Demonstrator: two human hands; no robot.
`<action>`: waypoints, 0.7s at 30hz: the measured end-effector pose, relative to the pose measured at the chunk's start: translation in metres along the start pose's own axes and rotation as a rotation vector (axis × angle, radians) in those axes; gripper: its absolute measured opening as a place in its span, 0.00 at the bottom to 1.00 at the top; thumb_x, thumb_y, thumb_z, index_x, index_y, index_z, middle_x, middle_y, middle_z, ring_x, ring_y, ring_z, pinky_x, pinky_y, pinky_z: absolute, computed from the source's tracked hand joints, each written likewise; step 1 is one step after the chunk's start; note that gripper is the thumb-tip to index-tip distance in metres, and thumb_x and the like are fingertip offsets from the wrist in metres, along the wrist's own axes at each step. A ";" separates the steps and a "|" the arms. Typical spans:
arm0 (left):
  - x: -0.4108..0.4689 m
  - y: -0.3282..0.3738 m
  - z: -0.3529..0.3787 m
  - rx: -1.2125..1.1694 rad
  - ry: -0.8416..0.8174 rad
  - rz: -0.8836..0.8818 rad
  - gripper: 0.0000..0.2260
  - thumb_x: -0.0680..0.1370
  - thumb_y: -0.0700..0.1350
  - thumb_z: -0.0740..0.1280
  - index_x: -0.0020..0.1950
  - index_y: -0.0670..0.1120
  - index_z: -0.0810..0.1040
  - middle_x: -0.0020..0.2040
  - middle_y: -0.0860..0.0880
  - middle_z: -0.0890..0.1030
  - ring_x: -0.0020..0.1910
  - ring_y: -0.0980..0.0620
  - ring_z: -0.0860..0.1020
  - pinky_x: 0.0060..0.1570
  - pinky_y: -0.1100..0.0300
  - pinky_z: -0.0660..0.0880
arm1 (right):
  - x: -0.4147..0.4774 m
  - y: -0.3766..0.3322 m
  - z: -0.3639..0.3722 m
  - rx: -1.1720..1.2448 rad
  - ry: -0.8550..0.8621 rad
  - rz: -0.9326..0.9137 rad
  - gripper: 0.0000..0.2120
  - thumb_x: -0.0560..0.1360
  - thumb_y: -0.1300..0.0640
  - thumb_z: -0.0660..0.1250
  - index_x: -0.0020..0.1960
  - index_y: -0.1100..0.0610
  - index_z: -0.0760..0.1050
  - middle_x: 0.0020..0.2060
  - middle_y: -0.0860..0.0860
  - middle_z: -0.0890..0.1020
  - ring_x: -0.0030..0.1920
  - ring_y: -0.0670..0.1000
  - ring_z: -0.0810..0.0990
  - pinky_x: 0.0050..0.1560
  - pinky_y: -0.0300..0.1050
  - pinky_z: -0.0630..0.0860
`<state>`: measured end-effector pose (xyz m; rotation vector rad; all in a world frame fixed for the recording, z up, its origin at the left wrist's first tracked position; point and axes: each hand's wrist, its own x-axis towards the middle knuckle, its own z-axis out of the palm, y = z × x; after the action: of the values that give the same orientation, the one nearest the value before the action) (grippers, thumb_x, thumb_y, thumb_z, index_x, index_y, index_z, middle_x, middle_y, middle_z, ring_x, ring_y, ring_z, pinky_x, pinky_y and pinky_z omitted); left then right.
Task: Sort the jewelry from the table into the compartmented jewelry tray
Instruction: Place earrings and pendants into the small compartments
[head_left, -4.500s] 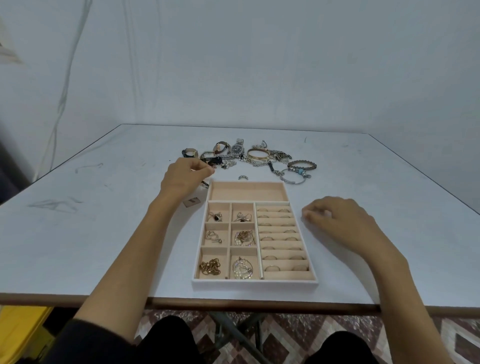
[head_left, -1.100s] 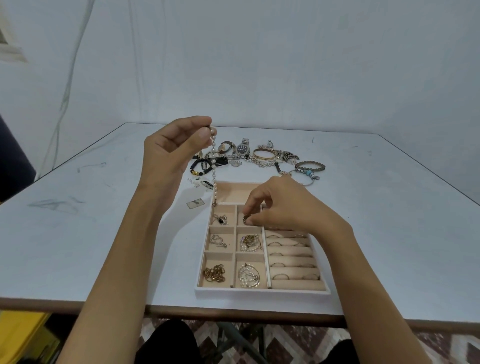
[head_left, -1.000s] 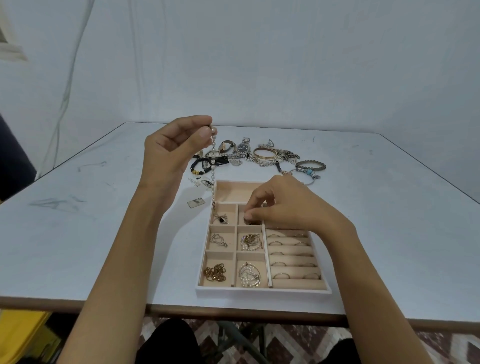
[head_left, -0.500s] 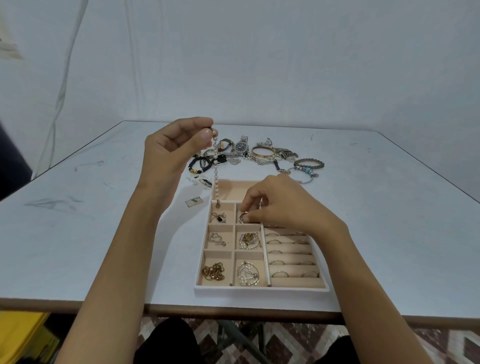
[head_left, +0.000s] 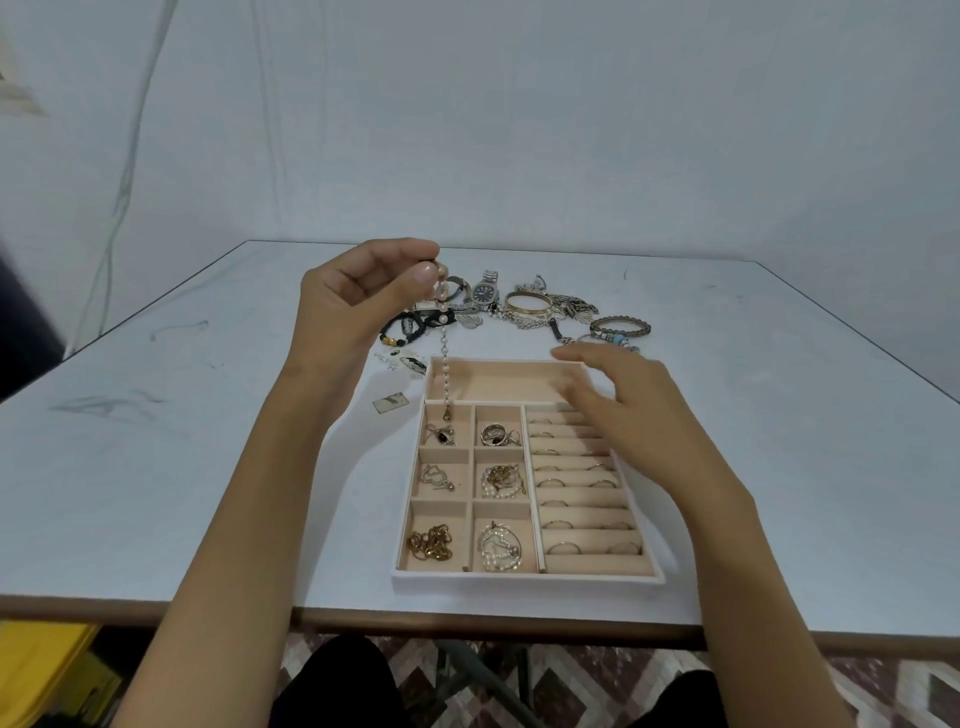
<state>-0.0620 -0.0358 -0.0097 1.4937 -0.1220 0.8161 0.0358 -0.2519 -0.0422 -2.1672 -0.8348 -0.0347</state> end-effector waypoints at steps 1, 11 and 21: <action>0.000 0.000 0.000 -0.001 -0.003 0.000 0.06 0.72 0.42 0.72 0.47 0.51 0.84 0.42 0.51 0.84 0.44 0.53 0.81 0.52 0.62 0.75 | -0.008 0.005 0.000 -0.004 0.002 0.024 0.17 0.80 0.53 0.60 0.69 0.46 0.71 0.68 0.42 0.72 0.69 0.43 0.68 0.66 0.41 0.63; 0.002 0.000 0.000 0.030 -0.040 0.008 0.08 0.73 0.38 0.71 0.47 0.49 0.84 0.41 0.51 0.84 0.42 0.52 0.81 0.51 0.61 0.75 | -0.062 0.034 -0.006 -0.201 -0.072 0.164 0.23 0.81 0.47 0.52 0.75 0.40 0.56 0.76 0.41 0.57 0.76 0.40 0.50 0.73 0.40 0.39; -0.004 0.000 0.001 0.201 -0.237 -0.127 0.11 0.69 0.42 0.72 0.51 0.44 0.81 0.38 0.55 0.82 0.42 0.56 0.80 0.48 0.67 0.74 | -0.063 0.030 -0.009 -0.170 -0.055 0.152 0.20 0.81 0.46 0.56 0.73 0.38 0.62 0.74 0.39 0.60 0.75 0.40 0.53 0.75 0.43 0.43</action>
<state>-0.0644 -0.0386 -0.0113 1.7669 -0.1227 0.5602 0.0058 -0.3072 -0.0747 -2.3955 -0.7172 0.0317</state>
